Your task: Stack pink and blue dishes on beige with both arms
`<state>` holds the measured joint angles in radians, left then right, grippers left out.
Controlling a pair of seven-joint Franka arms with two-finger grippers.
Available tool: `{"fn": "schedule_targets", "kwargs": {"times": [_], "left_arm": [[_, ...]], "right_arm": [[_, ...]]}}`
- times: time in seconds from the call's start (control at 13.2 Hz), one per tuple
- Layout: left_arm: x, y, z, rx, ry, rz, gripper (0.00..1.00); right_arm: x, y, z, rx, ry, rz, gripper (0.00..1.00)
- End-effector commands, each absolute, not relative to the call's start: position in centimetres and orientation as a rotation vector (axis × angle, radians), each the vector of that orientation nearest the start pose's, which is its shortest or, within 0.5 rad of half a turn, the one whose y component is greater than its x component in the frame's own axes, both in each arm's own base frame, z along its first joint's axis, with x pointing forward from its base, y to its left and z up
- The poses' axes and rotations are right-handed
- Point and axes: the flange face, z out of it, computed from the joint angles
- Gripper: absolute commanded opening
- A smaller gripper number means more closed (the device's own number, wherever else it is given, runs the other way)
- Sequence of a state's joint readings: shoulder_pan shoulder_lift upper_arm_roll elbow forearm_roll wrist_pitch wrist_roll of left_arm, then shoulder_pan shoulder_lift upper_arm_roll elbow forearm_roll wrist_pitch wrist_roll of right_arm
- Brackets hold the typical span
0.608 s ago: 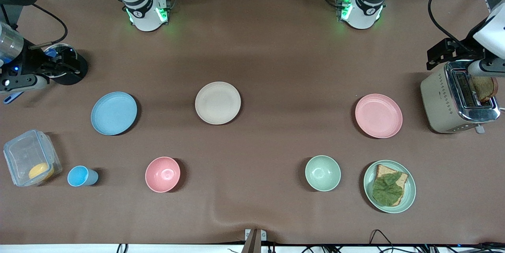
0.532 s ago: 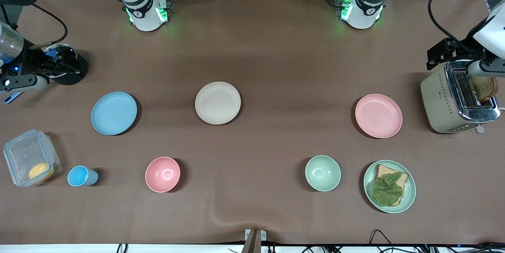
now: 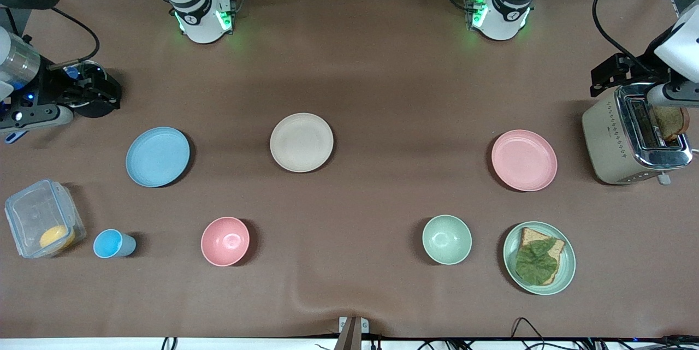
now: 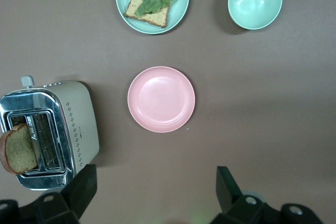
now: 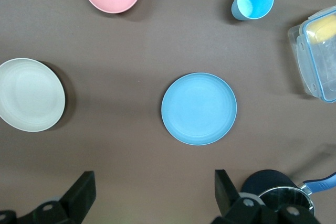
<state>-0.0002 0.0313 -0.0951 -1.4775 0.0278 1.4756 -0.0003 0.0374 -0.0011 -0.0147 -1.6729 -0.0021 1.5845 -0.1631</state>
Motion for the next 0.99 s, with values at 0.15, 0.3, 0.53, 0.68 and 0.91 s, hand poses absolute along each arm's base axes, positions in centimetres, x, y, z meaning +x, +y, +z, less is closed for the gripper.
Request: {"fn": "schedule_targets", "kwargs": {"times": [0.15,0.3,0.53,0.68,0.91], "left_arm": [[56.0,-4.2,60.2,-3.102,0.134,0.093,1.0],[56.6,-4.0,56.4,-3.078,0.143,0.074,1.0],[56.8,-2.9,50.2,-3.082,0.126,0.047,1.0],[56.8,-2.5,47.4,-3.085,0.119,0.031,1.0],[57.1,-1.0,43.7,-3.09,0.09,0.032,1.0]], "right_arm": [[55.3,1.6,58.1,-3.113,-0.302,0.138,1.0],[55.3,1.2,58.1,-3.114,-0.292,0.141,1.0],[55.2,1.2,58.1,-3.113,-0.294,0.143,1.0],[55.3,1.5,58.1,-3.112,-0.299,0.141,1.0],[55.2,1.3,58.1,-3.112,-0.292,0.143,1.0]]}}
